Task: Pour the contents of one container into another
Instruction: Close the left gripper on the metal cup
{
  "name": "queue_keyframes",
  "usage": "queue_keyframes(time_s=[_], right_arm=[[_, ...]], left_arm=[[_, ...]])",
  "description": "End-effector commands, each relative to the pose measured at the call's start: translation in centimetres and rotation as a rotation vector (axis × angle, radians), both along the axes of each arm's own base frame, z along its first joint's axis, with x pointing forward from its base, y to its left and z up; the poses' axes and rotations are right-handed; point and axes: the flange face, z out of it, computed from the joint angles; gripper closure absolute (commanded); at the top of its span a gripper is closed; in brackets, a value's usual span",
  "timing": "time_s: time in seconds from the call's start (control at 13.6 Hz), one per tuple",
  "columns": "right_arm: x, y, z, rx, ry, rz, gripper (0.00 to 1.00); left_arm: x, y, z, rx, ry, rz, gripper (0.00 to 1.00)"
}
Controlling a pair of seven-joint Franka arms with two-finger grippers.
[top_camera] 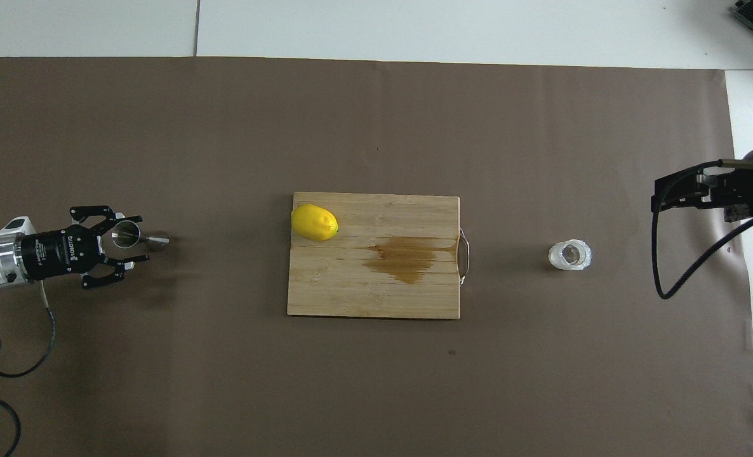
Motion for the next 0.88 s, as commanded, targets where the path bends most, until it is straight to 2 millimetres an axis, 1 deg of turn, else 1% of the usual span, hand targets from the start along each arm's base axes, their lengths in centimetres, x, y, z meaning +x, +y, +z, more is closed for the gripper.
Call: queue_keyframes(time_s=[0.0, 0.07, 0.15, 0.44, 0.59, 0.81], right_arm=[[-0.56, -0.23, 0.03, -0.007, 0.005, -0.013, 0.0], [-0.56, -0.14, 0.03, -0.007, 0.005, -0.012, 0.0], [-0.56, -0.23, 0.03, -0.007, 0.005, -0.013, 0.0], [-0.55, -0.23, 0.1, -0.007, 0.004, -0.013, 0.0], [-0.56, -0.23, 0.03, -0.007, 0.005, -0.013, 0.0], [-0.56, -0.23, 0.03, -0.007, 0.005, -0.013, 0.0]], left_arm=[[-0.44, -0.2, 0.04, 0.005, -0.009, 0.027, 0.27], [-0.44, -0.2, 0.04, 0.005, -0.009, 0.027, 0.23], [-0.44, -0.2, 0.04, 0.005, -0.008, 0.027, 0.21], [-0.46, -0.11, -0.05, 0.006, -0.008, 0.029, 0.21], [-0.46, -0.11, -0.05, 0.006, -0.008, 0.029, 0.24], [-0.38, -0.15, 0.0, 0.007, -0.009, 0.029, 0.36]])
